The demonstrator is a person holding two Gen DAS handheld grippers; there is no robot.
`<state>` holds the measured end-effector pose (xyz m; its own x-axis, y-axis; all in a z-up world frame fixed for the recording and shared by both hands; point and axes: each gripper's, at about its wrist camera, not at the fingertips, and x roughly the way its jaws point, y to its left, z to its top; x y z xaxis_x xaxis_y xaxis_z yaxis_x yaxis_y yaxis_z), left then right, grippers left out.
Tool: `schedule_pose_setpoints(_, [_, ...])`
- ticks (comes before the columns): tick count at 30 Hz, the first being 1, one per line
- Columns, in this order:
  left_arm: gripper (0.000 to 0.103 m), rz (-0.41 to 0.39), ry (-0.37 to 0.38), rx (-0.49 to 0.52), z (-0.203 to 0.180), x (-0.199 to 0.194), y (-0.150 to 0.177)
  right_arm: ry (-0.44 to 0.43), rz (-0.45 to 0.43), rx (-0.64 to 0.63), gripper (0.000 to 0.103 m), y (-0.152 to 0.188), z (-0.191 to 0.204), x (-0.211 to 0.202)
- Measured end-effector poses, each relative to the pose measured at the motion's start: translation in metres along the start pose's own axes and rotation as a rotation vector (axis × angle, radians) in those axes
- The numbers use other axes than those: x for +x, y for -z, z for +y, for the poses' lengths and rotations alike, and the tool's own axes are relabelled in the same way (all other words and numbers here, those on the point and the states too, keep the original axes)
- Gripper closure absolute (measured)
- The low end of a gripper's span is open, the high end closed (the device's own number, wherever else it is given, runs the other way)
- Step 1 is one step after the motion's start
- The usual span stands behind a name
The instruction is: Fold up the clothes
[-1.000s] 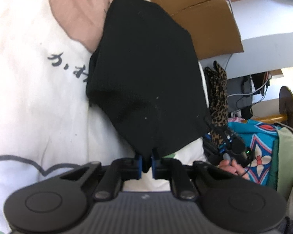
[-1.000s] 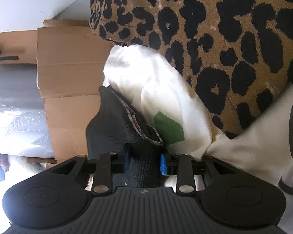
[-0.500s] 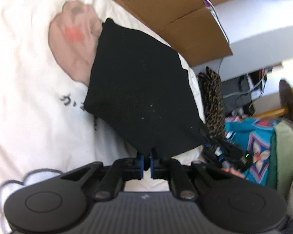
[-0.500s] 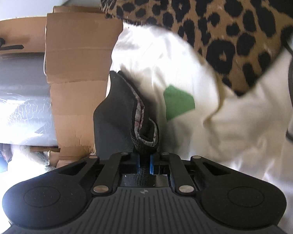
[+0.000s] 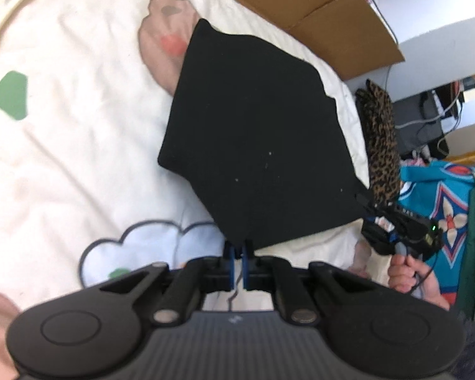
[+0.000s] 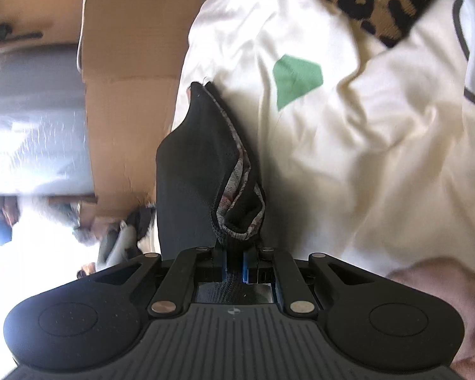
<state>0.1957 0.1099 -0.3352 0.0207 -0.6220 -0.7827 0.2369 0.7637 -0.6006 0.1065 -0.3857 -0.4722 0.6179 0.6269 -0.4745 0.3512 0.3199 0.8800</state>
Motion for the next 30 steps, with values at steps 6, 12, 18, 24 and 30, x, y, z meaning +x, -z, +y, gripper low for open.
schedule_pose_setpoints(6, [0.099,0.03,0.002,-0.012,0.001,0.005,0.006,0.015,0.028,-0.021,0.096,0.009,0.002,-0.002])
schedule_pose_setpoints(12, [0.099,0.095,0.037,0.015,-0.019,0.026,0.013,0.026,-0.015,-0.057,0.097,-0.006,0.01,-0.013])
schedule_pose_setpoints(18, [0.099,0.16,0.076,-0.03,-0.036,0.06,0.022,0.049,-0.058,-0.117,0.097,-0.035,0.026,-0.017])
schedule_pose_setpoints(24, [0.099,0.222,0.108,-0.069,-0.051,0.088,0.031,0.061,-0.091,-0.152,0.097,-0.06,0.037,-0.017])
schedule_pose_setpoints(30, [0.099,0.26,0.144,-0.106,-0.068,0.11,0.039,0.079,-0.109,-0.193,0.097,-0.081,0.047,-0.018])
